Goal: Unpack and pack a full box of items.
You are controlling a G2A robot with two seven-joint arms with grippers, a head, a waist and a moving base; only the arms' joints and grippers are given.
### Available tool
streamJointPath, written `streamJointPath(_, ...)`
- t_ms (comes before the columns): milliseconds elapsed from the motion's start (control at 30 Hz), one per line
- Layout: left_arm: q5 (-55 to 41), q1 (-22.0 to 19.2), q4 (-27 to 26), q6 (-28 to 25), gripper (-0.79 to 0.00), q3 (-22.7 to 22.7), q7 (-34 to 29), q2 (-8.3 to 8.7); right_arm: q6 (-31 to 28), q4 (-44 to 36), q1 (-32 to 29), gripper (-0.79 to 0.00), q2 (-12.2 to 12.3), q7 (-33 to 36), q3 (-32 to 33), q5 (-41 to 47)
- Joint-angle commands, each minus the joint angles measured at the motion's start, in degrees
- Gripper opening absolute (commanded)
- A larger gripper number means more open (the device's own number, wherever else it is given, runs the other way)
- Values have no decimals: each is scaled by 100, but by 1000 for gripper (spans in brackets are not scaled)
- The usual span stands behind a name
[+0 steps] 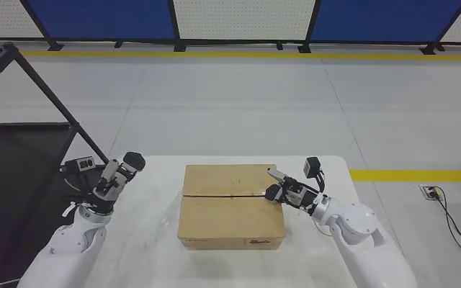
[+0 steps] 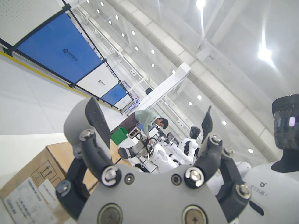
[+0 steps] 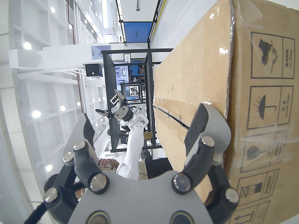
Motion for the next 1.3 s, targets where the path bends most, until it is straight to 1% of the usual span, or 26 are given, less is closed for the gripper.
streamJointPath(0,-32,510,-418,198,0,-194,263,34,0,0,0,0,0,0,0,0)
streamJointPath(100,-300,1225,-1016,616,0,-420,545,67,0,0,0,0,0,0,0,0)
streamJointPath(200,-646,1811,-1480,1153,0,-612,417,107,0,0,0,0,0,0,0,0)
streamJointPath(300,-1022,2197,-1640,1537,0,-834,348,125,0,0,0,0,0,0,0,0)
streamJointPath(400,-1545,2496,-1789,2043,0,-1011,25,138,0,0,0,0,0,0,0,0)
streamJointPath(467,-1413,2645,-1808,2339,0,-1173,-271,173,0,0,0,0,0,0,0,0)
streamJointPath(500,-1301,2670,-1823,2419,0,-1234,-406,189,0,0,0,0,0,0,0,0)
streamJointPath(800,-1301,2670,-1823,2419,0,-1234,-406,189,0,0,0,0,0,0,0,0)
streamJointPath(900,-1327,2703,-1903,2340,0,-1240,-251,159,0,0,0,0,0,0,0,0)
streamJointPath(967,-1313,2800,-1922,2521,0,-1199,-144,137,0,0,0,0,0,0,0,0)
streamJointPath(1133,-972,2949,-1936,2963,0,-1039,358,77,0,0,0,0,0,0,0,0)
streamJointPath(1267,-816,2873,-1872,3358,0,-901,851,14,0,0,0,0,0,0,0,0)
